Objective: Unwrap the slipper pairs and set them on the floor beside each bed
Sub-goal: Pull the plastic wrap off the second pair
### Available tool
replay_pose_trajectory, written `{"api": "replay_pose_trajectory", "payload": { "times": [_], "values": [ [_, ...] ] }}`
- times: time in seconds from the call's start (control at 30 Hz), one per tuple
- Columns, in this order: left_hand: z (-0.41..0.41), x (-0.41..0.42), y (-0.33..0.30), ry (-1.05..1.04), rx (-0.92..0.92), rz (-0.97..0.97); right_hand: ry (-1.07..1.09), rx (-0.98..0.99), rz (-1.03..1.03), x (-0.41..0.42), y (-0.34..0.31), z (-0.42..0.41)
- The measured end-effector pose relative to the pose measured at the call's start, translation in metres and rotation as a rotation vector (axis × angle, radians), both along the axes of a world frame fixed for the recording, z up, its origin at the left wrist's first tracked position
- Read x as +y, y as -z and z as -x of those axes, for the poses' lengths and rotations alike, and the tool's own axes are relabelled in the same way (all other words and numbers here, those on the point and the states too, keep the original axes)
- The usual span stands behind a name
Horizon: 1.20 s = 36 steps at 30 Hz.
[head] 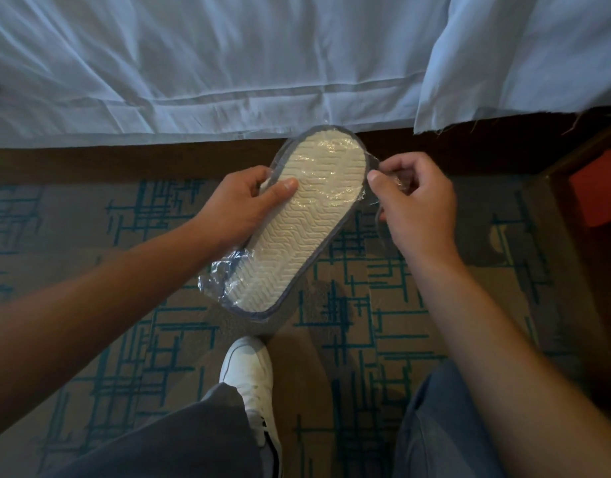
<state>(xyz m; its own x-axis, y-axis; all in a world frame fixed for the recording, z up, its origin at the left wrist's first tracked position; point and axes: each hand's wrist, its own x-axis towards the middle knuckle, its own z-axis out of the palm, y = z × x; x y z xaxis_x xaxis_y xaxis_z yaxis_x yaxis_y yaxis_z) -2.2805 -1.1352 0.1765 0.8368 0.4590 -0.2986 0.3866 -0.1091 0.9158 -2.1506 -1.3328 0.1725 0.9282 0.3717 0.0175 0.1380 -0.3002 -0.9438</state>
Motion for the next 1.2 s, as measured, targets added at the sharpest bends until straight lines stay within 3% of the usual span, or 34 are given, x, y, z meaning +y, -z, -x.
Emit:
{"api": "replay_pose_trajectory", "payload": {
  "times": [0.17,0.37,0.5,0.63,0.8,0.9,1.1,1.2],
  "values": [
    [-0.004,-0.002,0.0,-0.045,0.001,-0.1,-0.152,-0.207,0.008,0.0,-0.011,0.012],
    [-0.011,-0.004,0.001,-0.152,-0.038,-0.05,-0.479,-0.153,0.098,0.006,-0.004,0.027],
    [-0.011,-0.005,-0.001,-0.182,0.006,0.157,-0.518,-0.174,0.152,0.011,0.001,0.031],
    [-0.01,-0.01,-0.003,-0.139,-0.016,0.221,-0.593,-0.212,0.224,0.015,-0.001,0.036],
    [-0.006,-0.016,-0.002,-0.122,-0.071,0.081,-0.712,-0.237,0.294,0.016,-0.007,0.04],
    [-0.003,-0.013,-0.003,-0.061,-0.046,0.045,-0.629,-0.135,0.241,0.008,-0.008,0.032],
    [-0.001,-0.013,-0.003,-0.009,-0.043,0.033,-0.125,-0.026,0.06,-0.002,-0.002,0.003],
    [-0.002,-0.016,-0.004,0.053,-0.062,0.064,-0.157,0.273,0.018,0.0,0.007,-0.001]
  ]
}}
